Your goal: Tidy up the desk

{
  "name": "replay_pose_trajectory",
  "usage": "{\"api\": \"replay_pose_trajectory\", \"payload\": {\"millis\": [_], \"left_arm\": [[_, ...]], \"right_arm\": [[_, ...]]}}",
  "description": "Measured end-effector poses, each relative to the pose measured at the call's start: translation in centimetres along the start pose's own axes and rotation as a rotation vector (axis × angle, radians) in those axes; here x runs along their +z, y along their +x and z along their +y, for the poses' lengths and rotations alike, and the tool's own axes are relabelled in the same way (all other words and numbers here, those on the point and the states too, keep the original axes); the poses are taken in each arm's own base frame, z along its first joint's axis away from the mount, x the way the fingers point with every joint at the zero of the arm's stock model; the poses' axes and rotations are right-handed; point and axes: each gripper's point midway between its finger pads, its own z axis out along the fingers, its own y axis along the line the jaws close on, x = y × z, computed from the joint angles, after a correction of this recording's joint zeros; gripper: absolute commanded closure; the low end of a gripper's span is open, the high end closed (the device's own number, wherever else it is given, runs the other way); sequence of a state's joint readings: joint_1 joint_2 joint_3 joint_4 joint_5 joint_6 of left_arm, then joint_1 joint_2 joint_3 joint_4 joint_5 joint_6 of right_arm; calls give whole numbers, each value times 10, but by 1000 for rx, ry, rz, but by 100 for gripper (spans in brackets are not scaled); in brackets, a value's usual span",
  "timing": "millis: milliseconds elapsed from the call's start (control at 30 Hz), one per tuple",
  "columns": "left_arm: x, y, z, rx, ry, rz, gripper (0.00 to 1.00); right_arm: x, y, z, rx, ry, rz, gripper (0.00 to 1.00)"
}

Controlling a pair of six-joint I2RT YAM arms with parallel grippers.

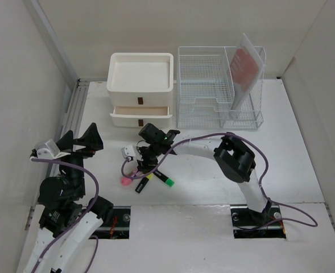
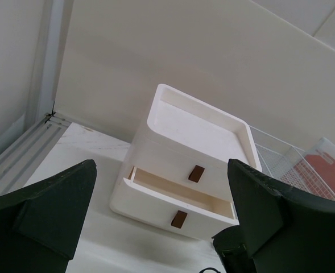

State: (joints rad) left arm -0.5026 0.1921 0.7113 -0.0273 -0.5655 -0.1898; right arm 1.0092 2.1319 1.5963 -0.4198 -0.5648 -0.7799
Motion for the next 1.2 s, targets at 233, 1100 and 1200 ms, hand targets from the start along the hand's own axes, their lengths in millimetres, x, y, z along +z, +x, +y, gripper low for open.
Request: {"api": "replay_pose_trajectory", "payload": {"millis": [233,1100,1200], "left_arm": [[-1,0,1,-3,2,-4,0],[-2,-1,1,-3,2,-5,0],[-2,-1,1,-3,2,-5,0]], "right_arm": [[10,15,0,32,0,32,33],[4,17,-6,54,44,66,92],[-7,10,-11,50,78,70,92]]}}
